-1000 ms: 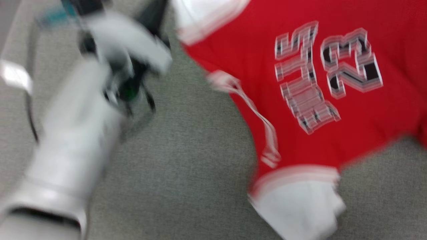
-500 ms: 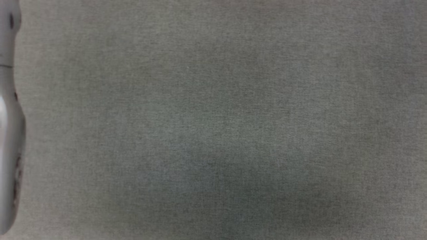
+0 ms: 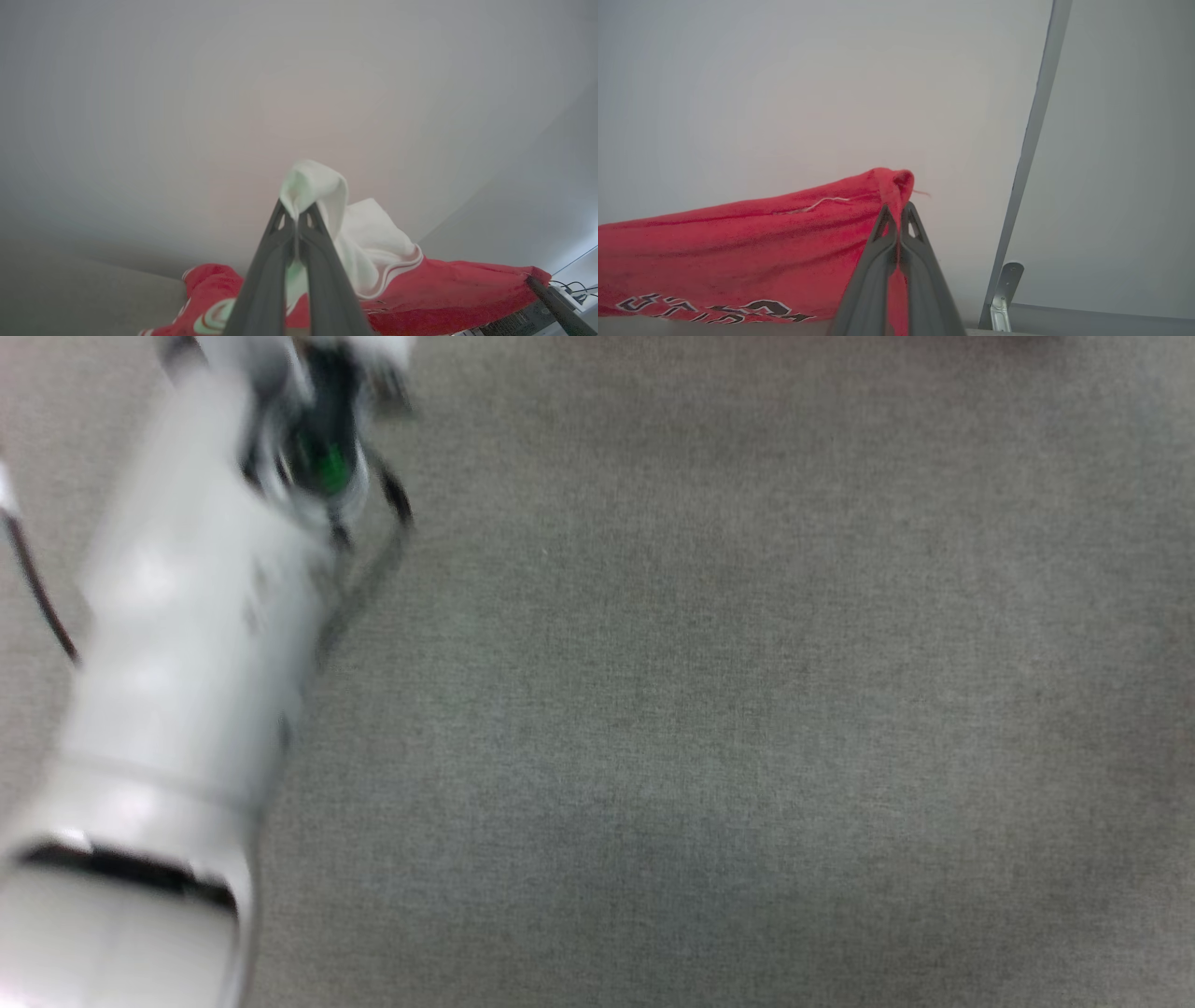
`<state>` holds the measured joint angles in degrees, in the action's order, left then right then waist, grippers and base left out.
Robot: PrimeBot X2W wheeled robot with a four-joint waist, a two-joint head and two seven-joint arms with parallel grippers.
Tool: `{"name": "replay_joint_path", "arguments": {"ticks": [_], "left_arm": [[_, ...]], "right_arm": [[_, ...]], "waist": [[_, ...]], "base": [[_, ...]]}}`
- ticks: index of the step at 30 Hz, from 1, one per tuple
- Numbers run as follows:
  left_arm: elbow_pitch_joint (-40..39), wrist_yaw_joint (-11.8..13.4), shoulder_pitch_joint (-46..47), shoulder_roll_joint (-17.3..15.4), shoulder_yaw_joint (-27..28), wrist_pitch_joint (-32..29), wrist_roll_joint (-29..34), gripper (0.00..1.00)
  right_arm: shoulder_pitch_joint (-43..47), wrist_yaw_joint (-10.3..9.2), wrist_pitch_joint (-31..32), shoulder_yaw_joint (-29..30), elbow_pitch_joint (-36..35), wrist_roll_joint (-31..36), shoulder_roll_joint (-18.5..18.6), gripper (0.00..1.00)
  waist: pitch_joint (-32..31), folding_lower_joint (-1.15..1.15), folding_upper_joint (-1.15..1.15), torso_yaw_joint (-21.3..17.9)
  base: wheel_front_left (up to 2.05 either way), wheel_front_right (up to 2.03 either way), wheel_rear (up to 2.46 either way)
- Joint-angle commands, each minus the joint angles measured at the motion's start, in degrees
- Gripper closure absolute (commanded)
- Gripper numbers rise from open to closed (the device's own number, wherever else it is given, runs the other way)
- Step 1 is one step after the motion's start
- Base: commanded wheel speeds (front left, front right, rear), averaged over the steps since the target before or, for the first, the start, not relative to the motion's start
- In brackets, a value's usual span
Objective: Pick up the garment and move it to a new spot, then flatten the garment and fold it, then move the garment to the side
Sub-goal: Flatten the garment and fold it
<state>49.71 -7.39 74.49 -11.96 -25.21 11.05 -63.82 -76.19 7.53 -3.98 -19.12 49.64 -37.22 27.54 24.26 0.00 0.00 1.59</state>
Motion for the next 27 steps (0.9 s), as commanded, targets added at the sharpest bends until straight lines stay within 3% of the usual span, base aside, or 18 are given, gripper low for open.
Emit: {"name": "replay_joint_path", "arguments": {"ticks": [1,7,13,19,27], "left_arm": [[-2.55,-0.12,-3.64,-0.11,-0.93,-0.2,-1.11,1.0],[-15.38,-0.13,-23.39,-2.59,-2.59,1.14,-7.14,1.0],[-26.19,0.03,-39.35,-5.25,-2.26,3.01,-8.45,1.0],[-37.92,3.17,-53.22,-7.81,-1.91,3.55,-8.58,1.0],[-53.48,8.6,-67.68,-12.11,-1.68,3.61,-7.95,1.0]], "right_arm": [[3.71,-0.08,0.6,-1.46,-1.83,-2.06,1.48,1.0],[20.17,-0.08,2.49,-5.54,-12.38,-10.99,6.9,1.0],[34.87,-0.08,3.61,-4.29,-20.51,-15.42,11.25,1.0],[47.96,-0.08,5.19,-0.96,-28.06,-15.79,13.93,1.0],[63.65,-0.08,9.88,8.86,-40.47,-12.56,13.05,1.0]], "waist": [[-2.2,0.0,0.0,0.46],[-6.45,0.0,0.0,0.51],[-9.68,0.0,0.0,0.29],[-12.54,0.0,0.0,-0.61],[-13.78,0.0,0.0,-1.78]], "base": [[0.0,0.0,0.0],[0.0,0.0,0.0],[0.0,0.0,0.0],[0.0,0.0,0.0],[0.0,0.0,0.0]]}}
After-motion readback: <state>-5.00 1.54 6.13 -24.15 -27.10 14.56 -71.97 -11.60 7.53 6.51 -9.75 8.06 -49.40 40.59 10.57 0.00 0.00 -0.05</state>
